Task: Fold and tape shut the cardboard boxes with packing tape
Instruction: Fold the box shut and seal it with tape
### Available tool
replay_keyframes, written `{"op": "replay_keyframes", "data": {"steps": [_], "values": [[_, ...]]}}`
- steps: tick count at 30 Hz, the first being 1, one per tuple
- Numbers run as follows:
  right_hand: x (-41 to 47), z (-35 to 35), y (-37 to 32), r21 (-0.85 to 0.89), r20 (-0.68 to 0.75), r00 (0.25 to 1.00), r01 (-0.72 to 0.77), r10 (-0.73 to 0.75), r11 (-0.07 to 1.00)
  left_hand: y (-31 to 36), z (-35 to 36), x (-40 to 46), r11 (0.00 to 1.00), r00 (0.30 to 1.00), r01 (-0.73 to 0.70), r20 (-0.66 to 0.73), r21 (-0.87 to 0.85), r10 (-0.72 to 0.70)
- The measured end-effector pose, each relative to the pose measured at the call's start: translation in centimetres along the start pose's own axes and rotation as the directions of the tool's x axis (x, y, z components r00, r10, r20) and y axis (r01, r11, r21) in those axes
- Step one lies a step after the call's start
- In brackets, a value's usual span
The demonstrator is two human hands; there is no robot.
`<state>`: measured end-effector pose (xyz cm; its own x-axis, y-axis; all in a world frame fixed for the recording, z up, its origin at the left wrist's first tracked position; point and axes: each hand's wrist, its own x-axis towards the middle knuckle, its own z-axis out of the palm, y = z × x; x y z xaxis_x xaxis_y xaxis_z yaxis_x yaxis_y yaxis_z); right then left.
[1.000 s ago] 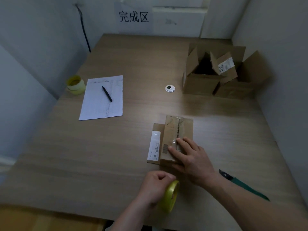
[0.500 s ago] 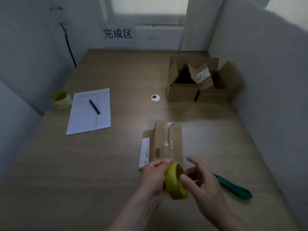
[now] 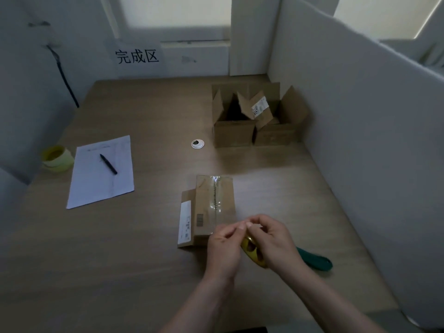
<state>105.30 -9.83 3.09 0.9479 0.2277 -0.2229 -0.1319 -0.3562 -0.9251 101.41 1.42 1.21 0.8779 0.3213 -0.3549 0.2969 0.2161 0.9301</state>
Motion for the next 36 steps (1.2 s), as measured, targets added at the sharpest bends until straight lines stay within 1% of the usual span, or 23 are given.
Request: {"op": "replay_keyframes", "data": {"steps": [1,2,4,5,6,8,10,11,12,13,14,16,18,20,23,26,28,30,32,33,35,36], "values": [[0.3,-0.2,0.1,-0.037,-0.017,1.000,-0.005,0.004,0.999,-0.1,0.0,0.0,0.997,0.998,-0.061,-0.033,0.046,0.063],[0.6,-0.4,0.2,-0.074,-0.034,0.999,-0.005,0.002,0.997,-0.3,0.0,-0.1,0.983,0.989,-0.128,-0.055,0.134,0.137],[1.0,-0.6,0.4,-0.119,-0.045,0.999,0.007,-0.013,0.993,-0.6,-0.3,-0.4,0.917,0.962,-0.232,-0.062,0.326,0.265],[1.2,-0.6,0.5,-0.146,-0.038,0.999,0.020,-0.026,0.989,-0.8,-0.5,-0.4,0.893,0.954,-0.255,-0.054,0.372,0.295],[1.3,-0.6,0.6,-0.191,-0.028,0.998,0.044,-0.050,0.981,-0.8,-0.7,-0.4,0.887,0.953,-0.260,-0.044,0.381,0.299],[1.5,-0.5,0.7,-0.327,0.012,0.994,0.108,-0.110,0.939,-0.8,-1.0,-0.4,0.924,0.970,-0.210,-0.047,0.320,0.237],[1.9,-0.6,0.7,-0.422,0.057,0.990,0.140,-0.127,0.896,-0.8,-1.4,-0.1,0.986,0.992,-0.064,-0.095,0.154,0.079],[2.2,-0.7,0.8,-0.428,0.077,0.991,0.135,-0.113,0.894,-0.9,-1.8,0.1,0.998,0.993,-0.002,-0.121,0.064,0.010],[2.6,-1.0,1.0,-0.407,0.105,0.991,0.123,-0.088,0.905,-1.1,-2.4,0.4,1.000,0.989,0.021,-0.146,0.017,-0.018],[2.8,-1.2,1.2,-0.376,0.147,0.987,0.111,-0.060,0.920,-1.2,-2.9,0.7,1.000,0.989,0.009,-0.151,0.027,-0.005],[3.1,-1.4,1.3,-0.350,0.197,0.980,0.106,-0.038,0.931,-1.2,-3.2,0.9,0.999,0.992,-0.016,-0.122,0.052,0.022],[3.4,-1.7,1.6,-0.328,0.283,0.959,0.123,-0.026,0.937,-0.8,-3.4,1.2,0.991,0.997,-0.074,0.018,0.109,0.073],[3.7,-1.8,1.8,-0.304,0.349,0.936,0.150,-0.036,0.941,-0.3,-3.1,1.2,0.978,0.985,-0.118,0.143,0.175,0.093],[3.8,-1.8,1.8,-0.272,0.404,0.913,0.173,-0.051,0.947,-0.1,-3.0,1.3,0.961,0.980,-0.134,0.174,0.244,0.093],[3.8,-1.9,1.7,-0.272,0.454,0.889,0.190,-0.048,0.943,-0.2,-3.5,1.4,0.914,0.983,-0.142,0.166,0.380,0.084],[3.3,-1.6,1.6,-0.303,0.476,0.879,0.191,-0.026,0.934,-0.8,-3.6,1.1,0.875,0.981,-0.174,0.153,0.452,0.117],[2.5,-1.3,1.5,-0.266,0.474,0.880,0.171,-0.026,0.949,-1.4,-3.6,0.9,0.849,0.983,-0.182,0.105,0.496,0.149],[1.3,-1.1,1.5,-0.195,0.468,0.883,0.123,-0.017,0.973,-1.9,-3.7,0.4,0.853,0.985,-0.167,0.038,0.495,0.171],[0.2,-1.4,2.0,-0.126,0.484,0.874,0.028,0.037,0.992,-2.3,-4.0,0.0,0.859,0.982,-0.151,-0.028,0.489,0.188],[-0.4,-1.5,2.3,-0.116,0.498,0.866,0.006,0.053,0.993,-2.5,-4.1,-0.1,0.861,0.978,-0.143,-0.062,0.489,0.197],[-1.5,-1.5,2.8,-0.111,0.531,0.847,0.039,0.026,0.993,-2.8,-4.4,-0.4,0.871,0.971,-0.117,-0.127,0.478,0.201],[-1.9,-1.3,3.0,-0.070,0.539,0.842,0.056,-0.010,0.996,-2.8,-4.5,-0.5,0.877,0.968,-0.106,-0.153,0.469,0.199]]}}
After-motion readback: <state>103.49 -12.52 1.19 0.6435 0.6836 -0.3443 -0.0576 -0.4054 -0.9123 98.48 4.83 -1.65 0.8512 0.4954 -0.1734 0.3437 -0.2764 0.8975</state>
